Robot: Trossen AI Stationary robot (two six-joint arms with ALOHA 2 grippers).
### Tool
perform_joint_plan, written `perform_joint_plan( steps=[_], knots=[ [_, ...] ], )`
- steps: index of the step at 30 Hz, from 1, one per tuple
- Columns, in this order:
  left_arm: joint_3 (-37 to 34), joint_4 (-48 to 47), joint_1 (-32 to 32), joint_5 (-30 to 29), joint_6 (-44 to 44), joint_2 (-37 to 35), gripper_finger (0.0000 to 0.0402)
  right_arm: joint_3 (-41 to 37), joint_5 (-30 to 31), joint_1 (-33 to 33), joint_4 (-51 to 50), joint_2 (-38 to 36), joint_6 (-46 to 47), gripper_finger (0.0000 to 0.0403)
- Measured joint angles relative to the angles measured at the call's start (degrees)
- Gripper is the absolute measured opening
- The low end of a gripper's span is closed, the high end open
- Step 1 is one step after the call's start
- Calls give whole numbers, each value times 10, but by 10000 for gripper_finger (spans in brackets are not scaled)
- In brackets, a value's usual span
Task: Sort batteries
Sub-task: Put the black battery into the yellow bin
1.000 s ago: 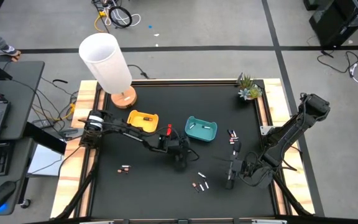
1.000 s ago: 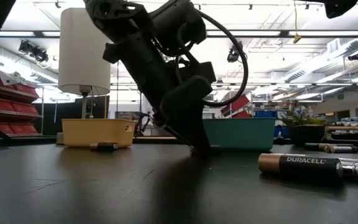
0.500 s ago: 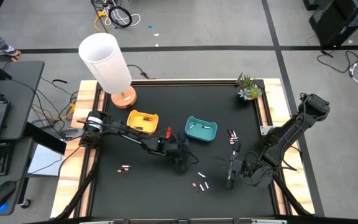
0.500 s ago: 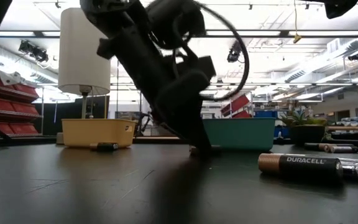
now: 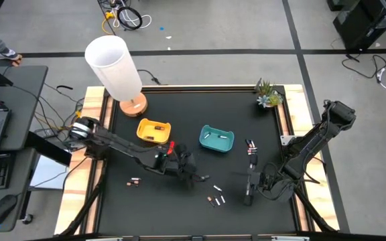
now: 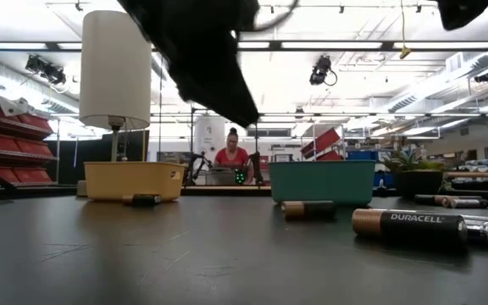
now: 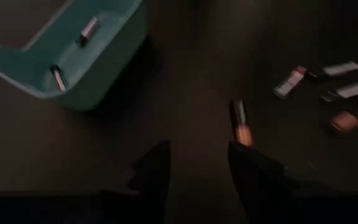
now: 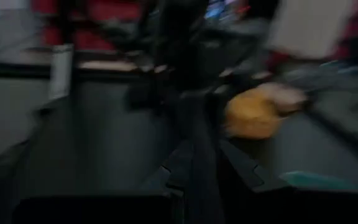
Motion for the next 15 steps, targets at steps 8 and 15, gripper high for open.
perform_joint_plan(
  steps=[8,15],
  knots=[
    [0,-214,-64,-4,-148,-30,176,0,-68,-2,-42,68,98,57],
    [0,-306,-122,63,-258,-29,176,0,-57,-44,9,92,24,57]
  ],
)
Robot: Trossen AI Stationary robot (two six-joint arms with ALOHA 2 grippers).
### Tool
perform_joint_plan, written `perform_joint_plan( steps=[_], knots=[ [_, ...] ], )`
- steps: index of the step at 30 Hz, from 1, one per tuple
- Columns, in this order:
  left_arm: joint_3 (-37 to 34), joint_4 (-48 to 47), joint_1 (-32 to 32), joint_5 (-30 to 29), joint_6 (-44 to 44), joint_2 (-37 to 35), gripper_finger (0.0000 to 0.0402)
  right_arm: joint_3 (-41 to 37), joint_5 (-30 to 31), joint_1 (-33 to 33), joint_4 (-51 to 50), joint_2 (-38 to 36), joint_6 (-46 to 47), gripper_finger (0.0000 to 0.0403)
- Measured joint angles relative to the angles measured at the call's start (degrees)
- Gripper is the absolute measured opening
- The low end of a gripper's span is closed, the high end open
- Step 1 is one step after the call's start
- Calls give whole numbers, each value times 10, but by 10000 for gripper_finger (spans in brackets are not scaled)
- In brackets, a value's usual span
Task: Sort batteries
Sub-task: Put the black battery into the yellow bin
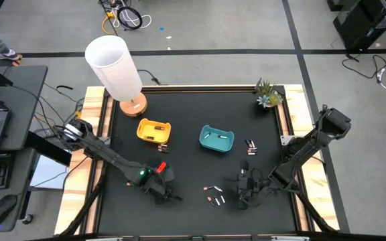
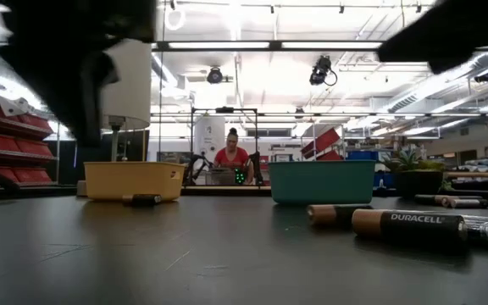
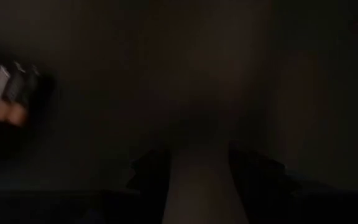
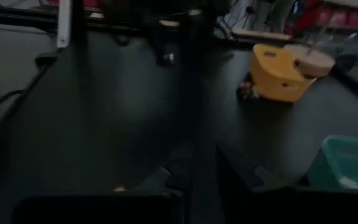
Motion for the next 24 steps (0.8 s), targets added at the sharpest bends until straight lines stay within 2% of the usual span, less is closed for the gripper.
perform_joint_plan(
  steps=[3,7,16,24],
  knots=[
    [0,-34,-33,29,-31,0,176,0,-51,-36,33,-4,-61,57],
    [0,-80,-83,34,-80,0,166,0,-119,-77,70,-4,-124,57],
    [-1,-152,-184,14,-203,0,146,0,-165,-124,75,-4,-178,57],
    [-43,-144,-229,12,-245,0,145,0,-212,-142,106,-4,-204,57]
  ],
)
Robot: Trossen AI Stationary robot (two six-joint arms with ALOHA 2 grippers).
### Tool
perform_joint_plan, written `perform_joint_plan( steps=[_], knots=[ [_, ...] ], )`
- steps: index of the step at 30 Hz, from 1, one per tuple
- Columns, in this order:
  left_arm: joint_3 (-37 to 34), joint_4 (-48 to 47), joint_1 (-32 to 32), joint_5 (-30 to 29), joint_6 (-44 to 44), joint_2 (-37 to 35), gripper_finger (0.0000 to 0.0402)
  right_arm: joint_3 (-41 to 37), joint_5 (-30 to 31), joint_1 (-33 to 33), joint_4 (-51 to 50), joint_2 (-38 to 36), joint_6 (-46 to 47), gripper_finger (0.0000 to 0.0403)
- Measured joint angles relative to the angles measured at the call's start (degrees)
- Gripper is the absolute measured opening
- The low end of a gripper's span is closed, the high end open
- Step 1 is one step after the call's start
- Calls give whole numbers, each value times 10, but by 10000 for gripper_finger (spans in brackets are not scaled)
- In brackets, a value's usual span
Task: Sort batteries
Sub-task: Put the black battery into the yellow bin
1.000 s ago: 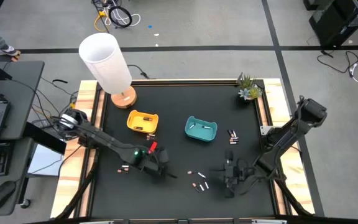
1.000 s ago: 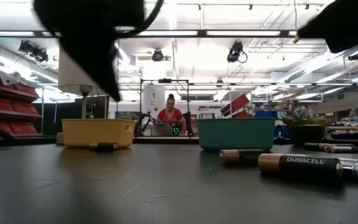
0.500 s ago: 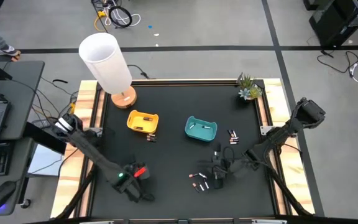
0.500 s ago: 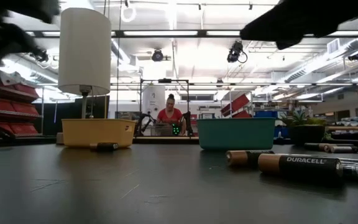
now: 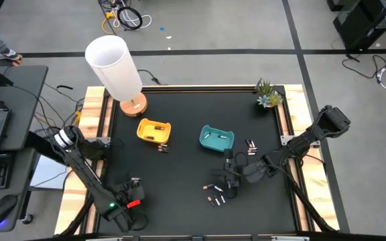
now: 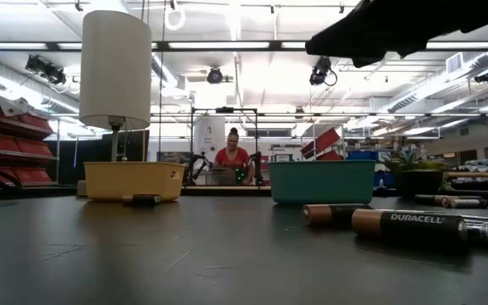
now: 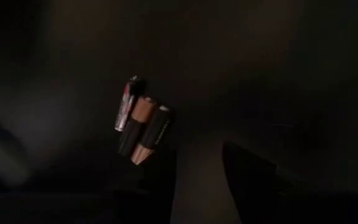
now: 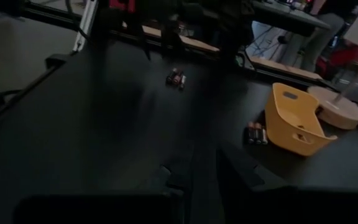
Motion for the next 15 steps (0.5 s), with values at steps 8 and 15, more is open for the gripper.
perform_joint_plan(
  steps=[8,15],
  knots=[
    [-37,11,-3,-14,15,0,145,0,-9,0,1,0,3,57],
    [-77,60,-3,-13,55,0,145,0,-9,1,1,0,12,57]
  ],
)
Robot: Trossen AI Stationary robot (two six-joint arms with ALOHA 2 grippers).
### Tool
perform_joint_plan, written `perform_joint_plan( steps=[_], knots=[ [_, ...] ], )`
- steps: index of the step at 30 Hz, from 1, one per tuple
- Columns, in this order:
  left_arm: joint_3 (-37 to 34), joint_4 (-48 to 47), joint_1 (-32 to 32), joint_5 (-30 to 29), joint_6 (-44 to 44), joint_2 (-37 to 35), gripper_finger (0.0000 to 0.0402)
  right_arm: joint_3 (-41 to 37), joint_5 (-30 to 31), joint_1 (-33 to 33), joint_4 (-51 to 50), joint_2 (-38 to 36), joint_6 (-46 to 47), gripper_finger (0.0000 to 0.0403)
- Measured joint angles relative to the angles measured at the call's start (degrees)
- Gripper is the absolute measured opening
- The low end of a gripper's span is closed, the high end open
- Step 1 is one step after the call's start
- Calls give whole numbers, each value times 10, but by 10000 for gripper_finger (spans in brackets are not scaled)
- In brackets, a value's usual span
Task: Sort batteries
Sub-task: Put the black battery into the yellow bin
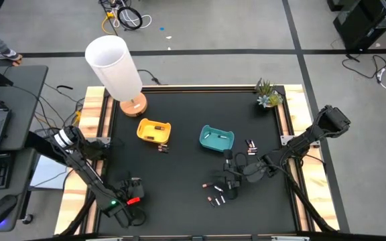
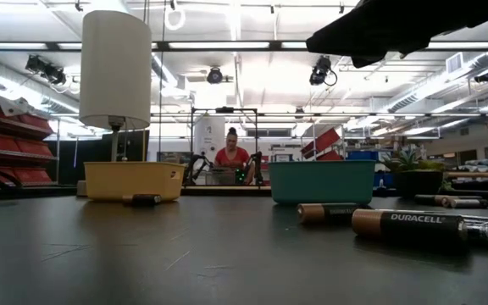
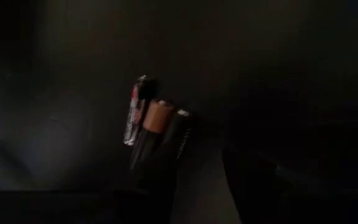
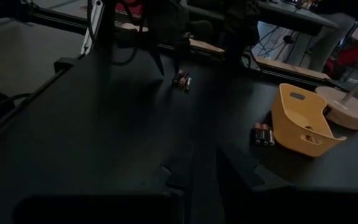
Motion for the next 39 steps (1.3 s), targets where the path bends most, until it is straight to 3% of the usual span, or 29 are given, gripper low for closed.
perform_joint_plan(
  steps=[16,22,30,35,39],
  knots=[
    [-6,12,0,10,21,0,139,0,0,6,-1,0,9,57],
    [4,-53,5,-21,16,0,127,0,0,6,0,0,9,57],
    [-15,-58,107,-111,-8,0,125,0,-10,6,26,0,-1,57],
    [-37,1,150,-81,99,0,125,0,-11,10,18,0,0,57],
    [-59,24,161,-59,129,-5,125,0,-11,10,10,0,0,57]
  ],
)
